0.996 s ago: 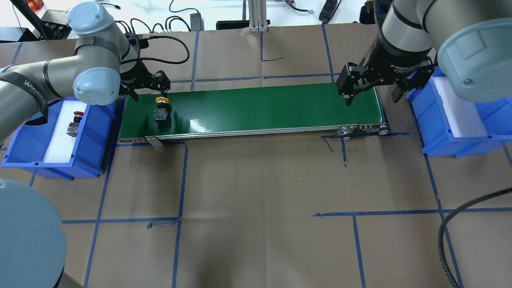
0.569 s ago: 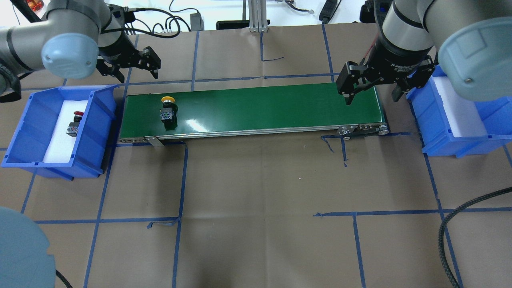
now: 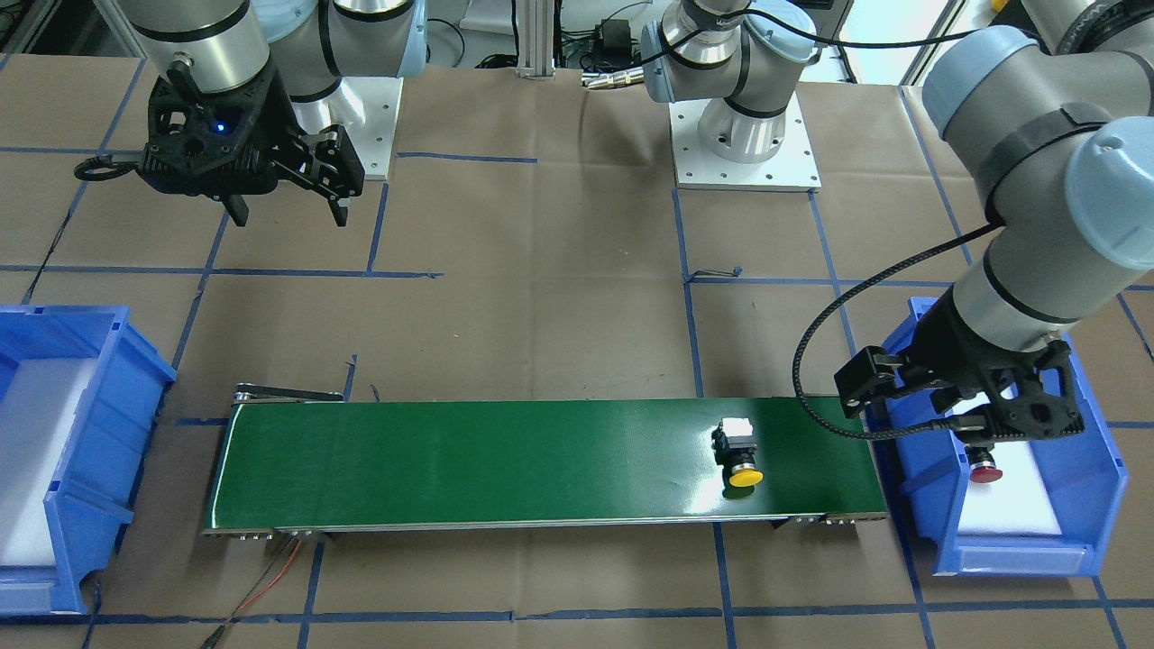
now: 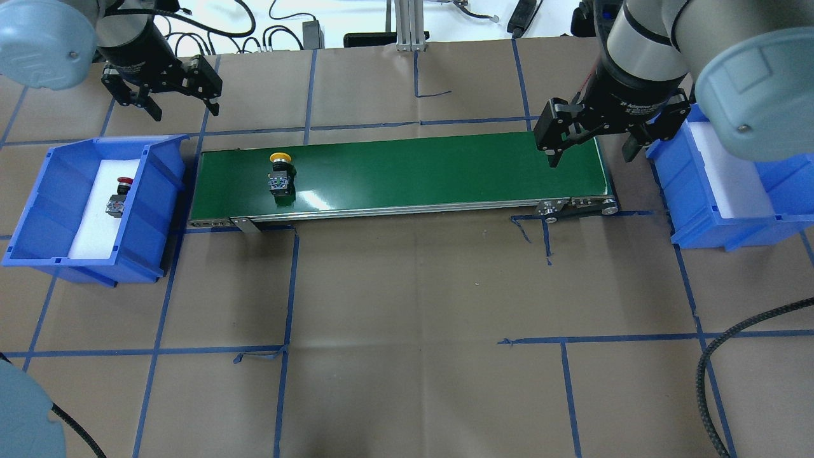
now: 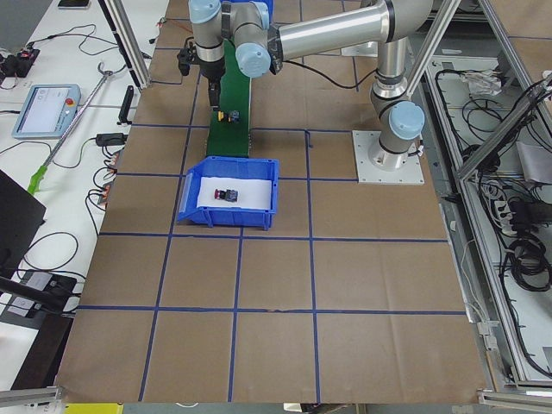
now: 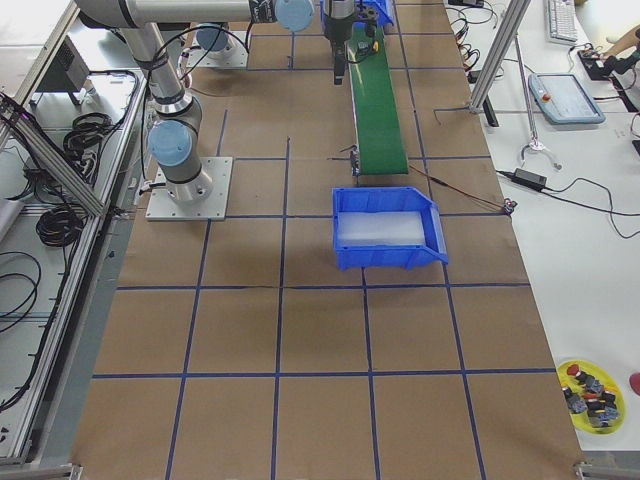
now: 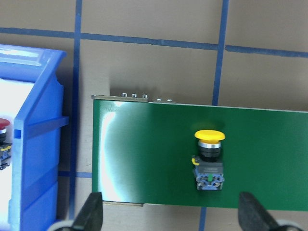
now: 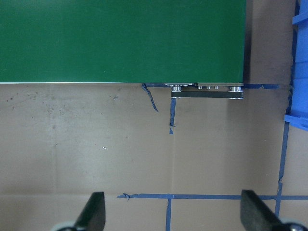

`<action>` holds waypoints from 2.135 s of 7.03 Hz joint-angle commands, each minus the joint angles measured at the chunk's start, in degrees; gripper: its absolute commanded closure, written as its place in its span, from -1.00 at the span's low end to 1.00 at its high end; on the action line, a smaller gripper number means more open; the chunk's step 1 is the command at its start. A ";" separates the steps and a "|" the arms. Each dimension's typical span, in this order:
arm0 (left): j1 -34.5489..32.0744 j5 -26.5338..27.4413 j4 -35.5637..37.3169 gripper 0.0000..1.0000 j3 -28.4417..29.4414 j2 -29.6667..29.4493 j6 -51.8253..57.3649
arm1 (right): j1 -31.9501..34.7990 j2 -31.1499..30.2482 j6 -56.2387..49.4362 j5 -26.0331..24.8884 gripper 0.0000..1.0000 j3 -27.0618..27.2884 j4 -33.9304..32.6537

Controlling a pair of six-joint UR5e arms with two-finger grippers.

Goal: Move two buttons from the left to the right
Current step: 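Move the left gripper back into the bin and grasp the red button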

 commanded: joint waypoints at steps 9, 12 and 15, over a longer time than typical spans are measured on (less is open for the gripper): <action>20.34 -0.94 15.48 -0.97 -10.30 -4.83 26.09 | 0.10 0.02 0.09 0.07 -1.00 -0.09 -0.08; 20.34 -1.82 21.39 -0.97 -13.49 -8.16 26.00 | 0.10 0.11 0.09 0.07 -1.00 -0.09 -0.17; 20.25 -1.73 27.11 -0.98 -16.39 -11.42 25.73 | 0.27 0.02 0.09 -0.02 -1.00 0.17 0.00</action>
